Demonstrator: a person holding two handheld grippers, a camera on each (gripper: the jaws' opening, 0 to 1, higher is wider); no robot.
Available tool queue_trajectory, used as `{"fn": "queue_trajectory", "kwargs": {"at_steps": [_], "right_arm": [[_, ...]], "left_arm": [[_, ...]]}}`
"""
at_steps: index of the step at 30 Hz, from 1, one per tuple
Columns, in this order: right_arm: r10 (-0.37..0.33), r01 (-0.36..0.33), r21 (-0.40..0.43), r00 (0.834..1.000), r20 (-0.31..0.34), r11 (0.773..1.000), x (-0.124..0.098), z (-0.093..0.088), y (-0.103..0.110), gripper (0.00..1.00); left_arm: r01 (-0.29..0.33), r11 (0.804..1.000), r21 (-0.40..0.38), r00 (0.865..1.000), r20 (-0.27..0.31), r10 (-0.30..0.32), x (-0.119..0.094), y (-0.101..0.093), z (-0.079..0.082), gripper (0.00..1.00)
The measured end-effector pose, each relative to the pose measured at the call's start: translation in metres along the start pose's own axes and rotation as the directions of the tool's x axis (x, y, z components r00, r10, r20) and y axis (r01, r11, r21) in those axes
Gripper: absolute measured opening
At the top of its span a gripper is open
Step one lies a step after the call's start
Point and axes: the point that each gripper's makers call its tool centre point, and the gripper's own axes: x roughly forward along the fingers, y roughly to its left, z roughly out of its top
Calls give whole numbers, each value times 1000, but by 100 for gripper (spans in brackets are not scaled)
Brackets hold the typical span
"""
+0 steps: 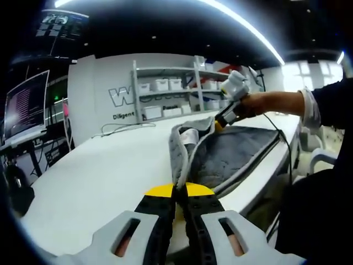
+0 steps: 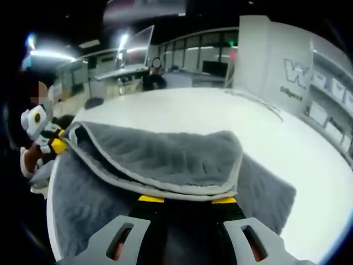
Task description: Open the folded towel by lifting each exposed corner and separating the folded layers until the towel lies flat within the target outline without major curled edges
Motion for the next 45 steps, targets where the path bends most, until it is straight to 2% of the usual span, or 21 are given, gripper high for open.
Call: {"fn": "queue_trajectory", "kwargs": {"at_steps": [17,26,31,45], "right_arm": [[-19,19,-2,1000,11,1000,6,6,0,26],[-16,14,39,999,49,999,13,15,3,26],[-10,8,47,999,50,999,18,17,5,26],[-4,2,49,999,40,999,27,16,6,26]], "left_arm": [[-11,1000,10,1000,1,11,-2,2,-2,5],[-17,1000,1,1000,0,17,-3,2,-3,5],[-15,1000,-20,1000,-1,15,-5,1,-4,5],[-15,1000,-17,1000,4,15,-7,1,-4,5]]}}
